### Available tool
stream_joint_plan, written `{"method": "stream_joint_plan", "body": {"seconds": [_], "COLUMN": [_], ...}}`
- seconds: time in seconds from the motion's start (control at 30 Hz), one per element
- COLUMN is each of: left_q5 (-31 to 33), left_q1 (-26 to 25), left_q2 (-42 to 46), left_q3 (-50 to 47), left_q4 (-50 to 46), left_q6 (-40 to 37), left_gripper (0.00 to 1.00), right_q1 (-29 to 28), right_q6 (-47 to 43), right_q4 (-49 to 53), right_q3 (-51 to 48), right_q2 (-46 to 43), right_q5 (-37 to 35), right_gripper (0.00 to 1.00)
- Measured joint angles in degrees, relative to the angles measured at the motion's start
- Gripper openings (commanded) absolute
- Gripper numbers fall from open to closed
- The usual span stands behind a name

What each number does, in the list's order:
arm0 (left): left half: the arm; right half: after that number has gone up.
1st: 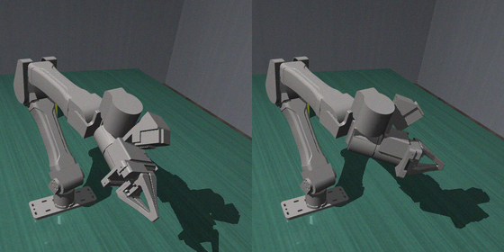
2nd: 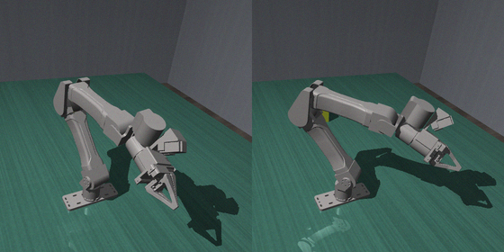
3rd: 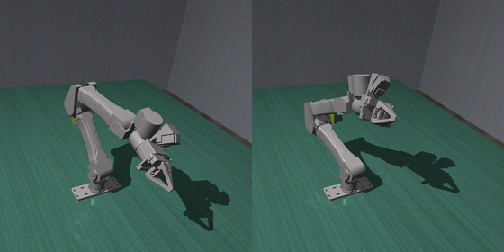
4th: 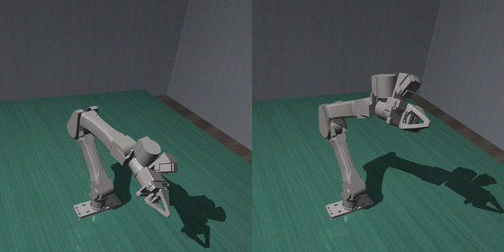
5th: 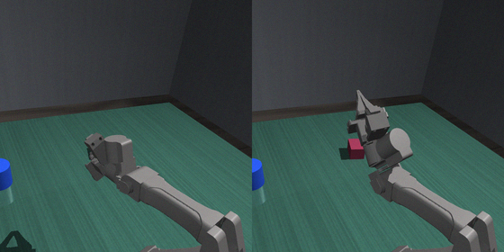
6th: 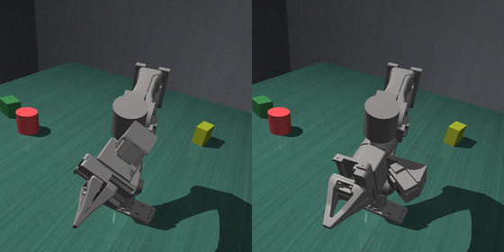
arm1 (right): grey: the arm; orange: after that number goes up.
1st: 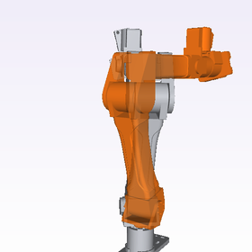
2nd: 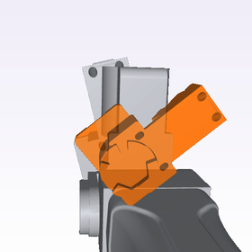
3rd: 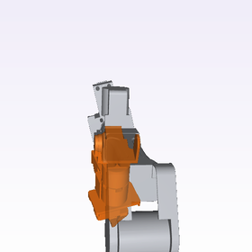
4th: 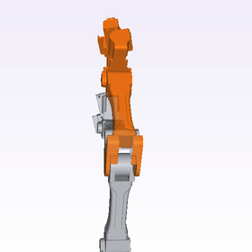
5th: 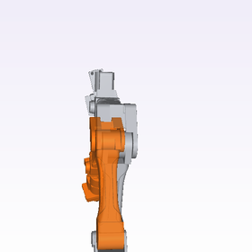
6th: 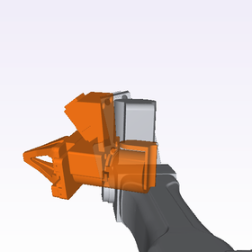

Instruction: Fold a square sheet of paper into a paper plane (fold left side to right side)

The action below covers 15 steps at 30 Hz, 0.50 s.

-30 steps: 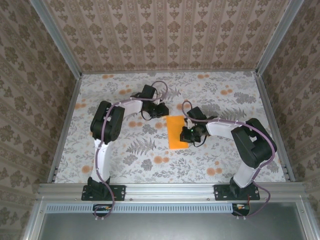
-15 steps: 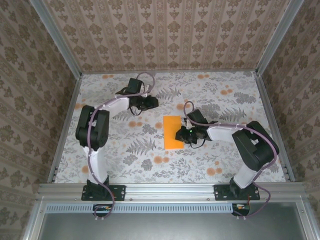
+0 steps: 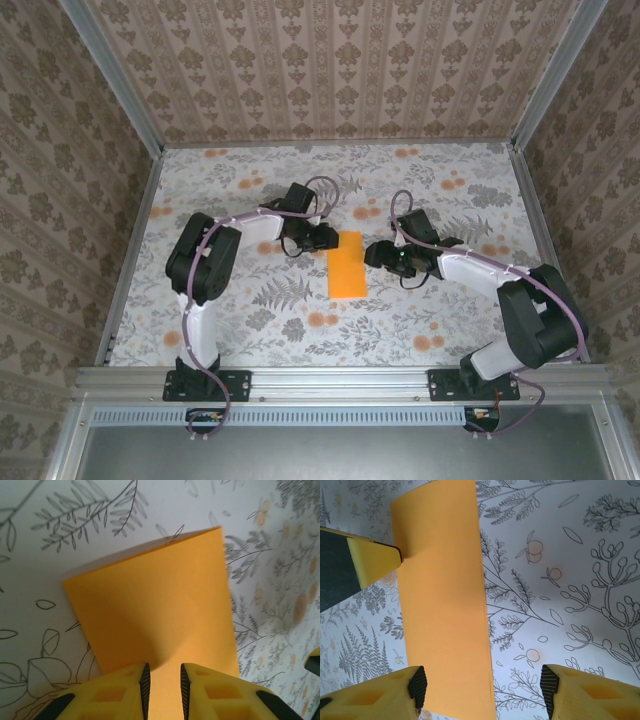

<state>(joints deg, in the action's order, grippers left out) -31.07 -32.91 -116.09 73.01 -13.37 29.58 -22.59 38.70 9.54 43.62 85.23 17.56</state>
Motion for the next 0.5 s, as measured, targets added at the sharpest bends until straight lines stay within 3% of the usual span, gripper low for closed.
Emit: {"method": "stream_joint_plan", "body": {"seconds": [0.5], "left_q5": [0.8], "left_q1": [-0.1], "left_q2": [-0.3], "left_q3": [-0.8], "left_q4": [0.6], "left_q6": [0.0], "left_gripper": [0.23], "right_q1": [0.2], "right_q6": [1.4], "right_q4": [2.5], "right_q3": [0.9], "right_q2": [6.7], "right_q5": [11.2], "right_gripper": [0.50]}}
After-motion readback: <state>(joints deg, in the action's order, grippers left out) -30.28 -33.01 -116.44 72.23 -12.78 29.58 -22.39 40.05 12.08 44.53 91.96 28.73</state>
